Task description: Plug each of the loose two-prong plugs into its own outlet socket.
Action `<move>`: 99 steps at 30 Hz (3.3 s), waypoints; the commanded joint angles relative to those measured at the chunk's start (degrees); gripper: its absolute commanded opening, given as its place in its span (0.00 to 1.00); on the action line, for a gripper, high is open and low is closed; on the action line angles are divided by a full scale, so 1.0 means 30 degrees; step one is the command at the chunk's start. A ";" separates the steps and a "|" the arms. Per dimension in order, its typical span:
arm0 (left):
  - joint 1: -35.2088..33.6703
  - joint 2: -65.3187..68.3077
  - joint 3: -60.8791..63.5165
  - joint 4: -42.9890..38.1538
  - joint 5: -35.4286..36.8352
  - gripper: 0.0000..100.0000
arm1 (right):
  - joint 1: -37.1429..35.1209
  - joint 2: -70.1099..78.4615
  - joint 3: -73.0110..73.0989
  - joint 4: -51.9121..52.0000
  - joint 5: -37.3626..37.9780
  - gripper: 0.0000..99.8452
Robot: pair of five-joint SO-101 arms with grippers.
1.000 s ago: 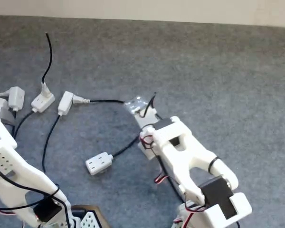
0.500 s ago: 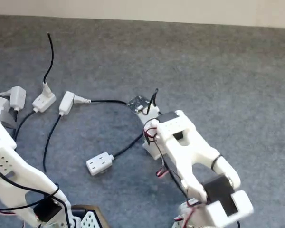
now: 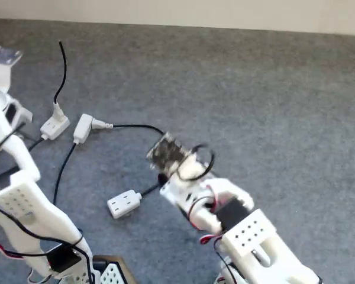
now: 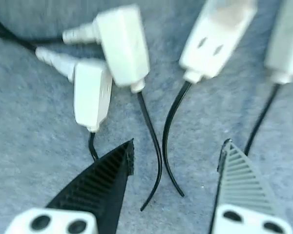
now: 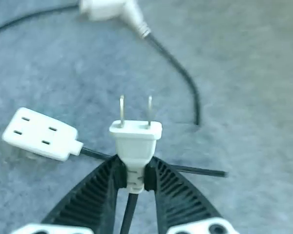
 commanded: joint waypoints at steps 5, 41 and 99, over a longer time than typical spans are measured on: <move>0.6227 -1.0037 0.3648 0.0205 0.2403 0.29 | -0.0806 0.1509 -0.0044 -0.1597 -0.0322 0.00; 1.4842 -3.7700 3.7700 -1.4388 0.7473 0.35 | -0.2476 -0.1128 0.1861 -0.1275 -0.1817 0.00; -0.2681 -0.6930 0.8864 -0.6916 0.3868 0.35 | -0.3912 1.4872 -1.7890 0.9919 0.0879 0.00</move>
